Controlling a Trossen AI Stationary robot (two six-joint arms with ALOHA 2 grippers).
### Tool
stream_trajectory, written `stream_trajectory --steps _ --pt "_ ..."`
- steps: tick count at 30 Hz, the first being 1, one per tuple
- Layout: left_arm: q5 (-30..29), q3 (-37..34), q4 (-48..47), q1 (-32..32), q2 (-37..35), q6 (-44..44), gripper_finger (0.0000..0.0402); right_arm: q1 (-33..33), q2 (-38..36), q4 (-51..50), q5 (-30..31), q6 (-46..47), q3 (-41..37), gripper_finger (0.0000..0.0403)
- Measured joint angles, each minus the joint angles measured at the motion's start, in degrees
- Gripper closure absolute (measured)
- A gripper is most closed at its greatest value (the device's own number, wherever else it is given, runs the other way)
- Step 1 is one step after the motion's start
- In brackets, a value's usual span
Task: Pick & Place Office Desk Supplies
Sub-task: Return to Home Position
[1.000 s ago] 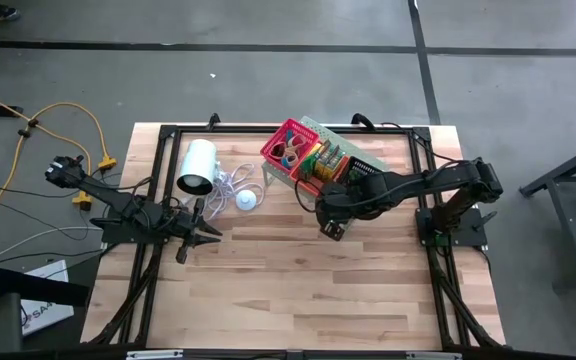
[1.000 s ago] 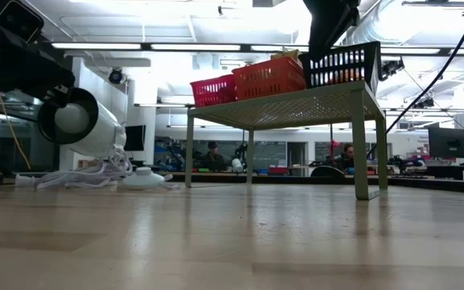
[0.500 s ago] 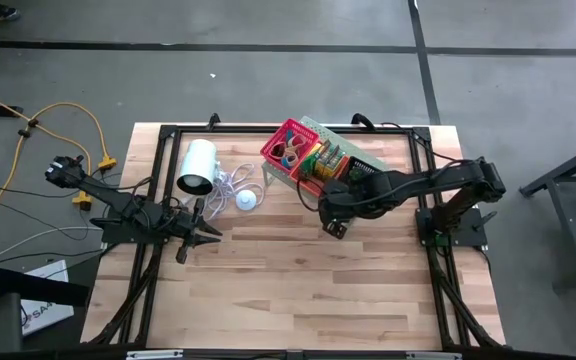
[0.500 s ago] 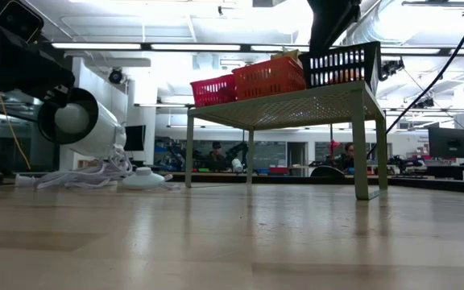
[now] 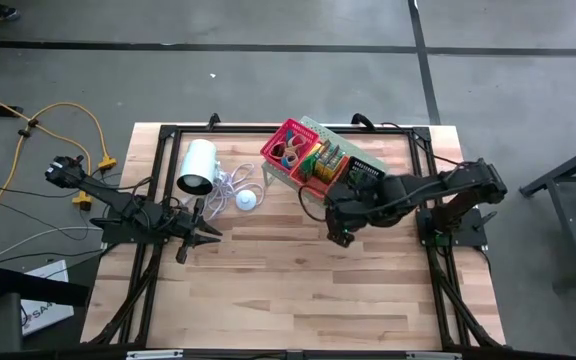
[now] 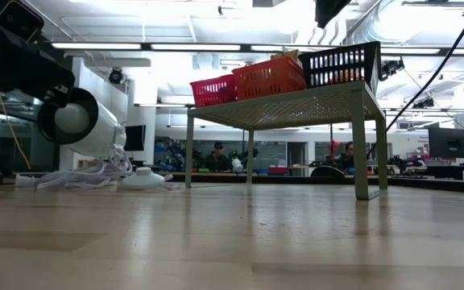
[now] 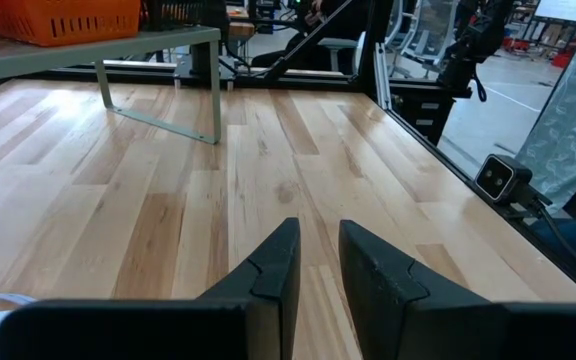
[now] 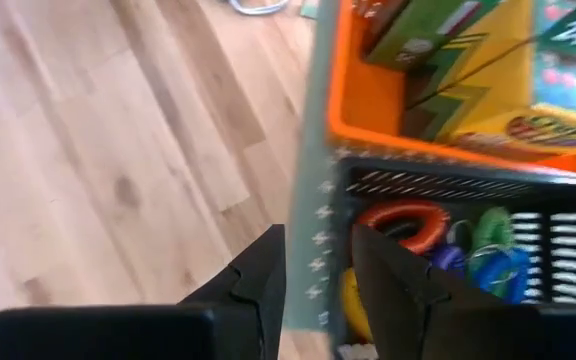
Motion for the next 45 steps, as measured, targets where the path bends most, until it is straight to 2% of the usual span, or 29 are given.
stream_trajectory --steps 11,17,24,30,35,41,45 --pt "0.0 0.0 0.0 0.0 0.0 0.0 0.0332 6.8 0.4 1.4 -1.3 5.5 -0.3 0.0296" --pt "0.0 0.0 0.0 0.0 0.0 0.0 0.0332 10.0 -0.7 2.9 -0.4 8.2 -6.1 0.0296" --pt "0.0 0.0 0.0 0.0 0.0 0.0 0.0332 12.1 -5.8 15.6 -0.4 8.6 -16.3 0.0296" --pt "0.0 0.0 0.0 0.0 0.0 0.0 0.0332 12.7 -10.3 28.1 -1.1 9.2 -28.5 0.0296" --pt "0.0 0.0 0.0 0.0 0.0 0.0 0.0332 12.7 -13.9 41.2 -2.9 6.2 -38.5 0.0296" --pt "0.0 0.0 0.0 0.0 0.0 0.0 0.0332 14.1 -17.6 59.5 -7.7 -0.7 -50.3 0.0296" --pt "0.0 0.0 0.0 0.0 0.0 0.0 0.0332 16.0 -19.8 69.4 -8.0 -4.4 -57.1 0.0296"
